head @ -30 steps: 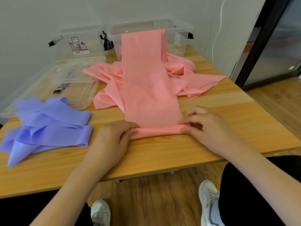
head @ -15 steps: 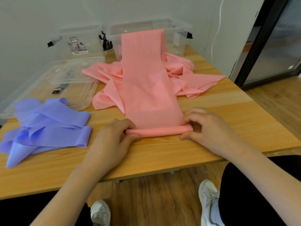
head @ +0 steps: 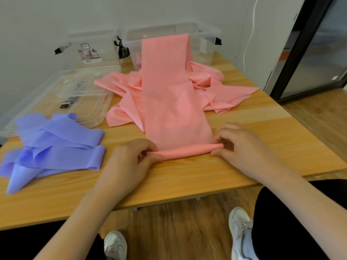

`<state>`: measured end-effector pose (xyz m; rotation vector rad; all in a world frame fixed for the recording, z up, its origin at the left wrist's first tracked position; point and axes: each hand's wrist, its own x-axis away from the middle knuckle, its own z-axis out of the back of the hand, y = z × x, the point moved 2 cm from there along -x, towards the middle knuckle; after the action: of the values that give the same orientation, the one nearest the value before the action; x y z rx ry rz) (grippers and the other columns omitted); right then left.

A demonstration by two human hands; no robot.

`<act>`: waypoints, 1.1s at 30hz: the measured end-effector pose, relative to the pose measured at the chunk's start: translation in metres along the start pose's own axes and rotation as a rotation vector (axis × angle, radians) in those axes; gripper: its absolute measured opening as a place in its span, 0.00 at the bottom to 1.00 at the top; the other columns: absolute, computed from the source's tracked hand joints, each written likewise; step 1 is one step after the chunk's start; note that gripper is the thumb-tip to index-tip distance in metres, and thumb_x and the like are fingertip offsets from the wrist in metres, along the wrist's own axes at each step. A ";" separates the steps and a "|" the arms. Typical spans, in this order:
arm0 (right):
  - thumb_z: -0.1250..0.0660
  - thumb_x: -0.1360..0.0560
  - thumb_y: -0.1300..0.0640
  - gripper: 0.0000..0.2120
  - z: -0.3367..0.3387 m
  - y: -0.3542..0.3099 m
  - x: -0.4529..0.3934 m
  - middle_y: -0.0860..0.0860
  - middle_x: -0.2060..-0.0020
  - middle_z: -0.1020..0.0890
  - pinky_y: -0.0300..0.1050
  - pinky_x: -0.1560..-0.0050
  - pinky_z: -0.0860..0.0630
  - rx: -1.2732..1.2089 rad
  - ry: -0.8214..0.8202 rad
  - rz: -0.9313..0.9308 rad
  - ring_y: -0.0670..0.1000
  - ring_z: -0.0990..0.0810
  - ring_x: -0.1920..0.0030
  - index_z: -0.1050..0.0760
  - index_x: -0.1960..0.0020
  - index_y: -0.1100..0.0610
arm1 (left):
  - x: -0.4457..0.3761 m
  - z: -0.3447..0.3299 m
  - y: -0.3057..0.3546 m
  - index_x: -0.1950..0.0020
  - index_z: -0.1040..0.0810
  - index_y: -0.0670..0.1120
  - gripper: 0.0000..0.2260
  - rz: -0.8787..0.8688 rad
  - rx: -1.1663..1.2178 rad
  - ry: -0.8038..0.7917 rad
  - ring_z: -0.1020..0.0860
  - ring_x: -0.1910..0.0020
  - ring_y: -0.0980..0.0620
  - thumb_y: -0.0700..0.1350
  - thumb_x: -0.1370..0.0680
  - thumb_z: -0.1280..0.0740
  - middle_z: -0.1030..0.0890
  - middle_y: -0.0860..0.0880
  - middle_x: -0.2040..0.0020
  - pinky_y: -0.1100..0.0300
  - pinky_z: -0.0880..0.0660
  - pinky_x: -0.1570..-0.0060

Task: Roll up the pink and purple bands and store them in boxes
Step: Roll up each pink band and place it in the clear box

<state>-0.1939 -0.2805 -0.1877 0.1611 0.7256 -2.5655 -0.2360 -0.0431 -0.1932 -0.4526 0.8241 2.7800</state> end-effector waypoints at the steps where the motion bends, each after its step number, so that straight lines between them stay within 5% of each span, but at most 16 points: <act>1: 0.28 0.32 0.54 0.06 0.000 0.000 -0.001 0.45 0.59 0.25 0.33 0.55 0.37 0.009 0.016 0.014 0.46 0.30 0.53 0.25 0.59 0.49 | -0.001 -0.001 -0.001 0.58 0.20 0.49 0.03 -0.007 0.006 -0.001 0.28 0.59 0.71 0.42 0.28 0.28 0.25 0.64 0.65 0.79 0.35 0.59; 6: 0.34 0.26 0.57 0.06 -0.003 0.002 -0.002 0.41 0.63 0.25 0.31 0.55 0.36 -0.013 0.024 0.013 0.45 0.29 0.55 0.19 0.53 0.54 | -0.001 -0.001 0.000 0.49 0.17 0.47 0.16 -0.084 0.017 -0.114 0.27 0.56 0.65 0.54 0.30 0.34 0.24 0.57 0.56 0.79 0.36 0.55; 9: 0.33 0.26 0.58 0.07 0.000 0.001 -0.001 0.41 0.59 0.22 0.29 0.55 0.35 -0.057 0.063 -0.006 0.43 0.26 0.55 0.20 0.51 0.51 | 0.000 -0.002 0.000 0.44 0.19 0.49 0.17 -0.075 0.004 -0.125 0.27 0.54 0.64 0.52 0.31 0.31 0.23 0.57 0.55 0.79 0.36 0.55; 15: 0.26 0.34 0.55 0.08 -0.002 0.000 0.000 0.43 0.59 0.24 0.28 0.53 0.35 -0.055 0.001 0.015 0.43 0.29 0.54 0.25 0.58 0.47 | 0.000 0.000 -0.001 0.57 0.28 0.55 0.11 0.029 0.039 0.008 0.26 0.60 0.60 0.41 0.28 0.29 0.23 0.54 0.66 0.74 0.32 0.62; 18: 0.30 0.29 0.58 0.02 -0.002 -0.002 -0.001 0.41 0.62 0.24 0.29 0.54 0.34 -0.038 0.036 0.027 0.43 0.28 0.57 0.21 0.56 0.53 | -0.001 0.001 0.001 0.60 0.27 0.56 0.05 -0.006 0.051 -0.009 0.26 0.62 0.59 0.52 0.28 0.32 0.23 0.55 0.67 0.73 0.33 0.62; 21: 0.34 0.26 0.59 0.06 -0.002 -0.002 -0.002 0.43 0.61 0.22 0.30 0.54 0.33 -0.074 0.034 0.010 0.43 0.26 0.56 0.18 0.53 0.56 | 0.000 -0.003 0.002 0.53 0.20 0.52 0.18 -0.091 0.018 -0.137 0.27 0.57 0.64 0.63 0.33 0.37 0.23 0.59 0.58 0.77 0.34 0.54; 25: 0.34 0.26 0.57 0.08 -0.003 -0.002 -0.001 0.38 0.60 0.25 0.24 0.53 0.36 -0.105 -0.007 0.015 0.38 0.28 0.55 0.18 0.50 0.55 | 0.001 -0.003 0.002 0.53 0.16 0.46 0.13 -0.079 0.030 -0.116 0.28 0.58 0.68 0.52 0.31 0.32 0.24 0.56 0.58 0.79 0.35 0.57; 29: 0.27 0.33 0.54 0.14 -0.004 -0.003 0.002 0.40 0.56 0.25 0.25 0.50 0.37 -0.104 -0.065 0.013 0.39 0.29 0.53 0.21 0.47 0.49 | 0.000 -0.001 0.005 0.44 0.20 0.46 0.13 -0.055 -0.026 -0.035 0.26 0.59 0.58 0.46 0.26 0.32 0.20 0.53 0.57 0.82 0.38 0.54; 33: 0.28 0.31 0.57 0.07 -0.001 -0.005 0.003 0.41 0.63 0.24 0.29 0.58 0.34 -0.117 0.034 -0.017 0.39 0.27 0.57 0.26 0.59 0.49 | 0.001 0.000 0.003 0.46 0.22 0.49 0.10 0.010 0.015 -0.031 0.26 0.63 0.63 0.43 0.27 0.30 0.27 0.63 0.63 0.78 0.35 0.59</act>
<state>-0.1988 -0.2770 -0.1871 0.1620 0.8911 -2.5335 -0.2375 -0.0453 -0.1919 -0.4024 0.8424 2.7803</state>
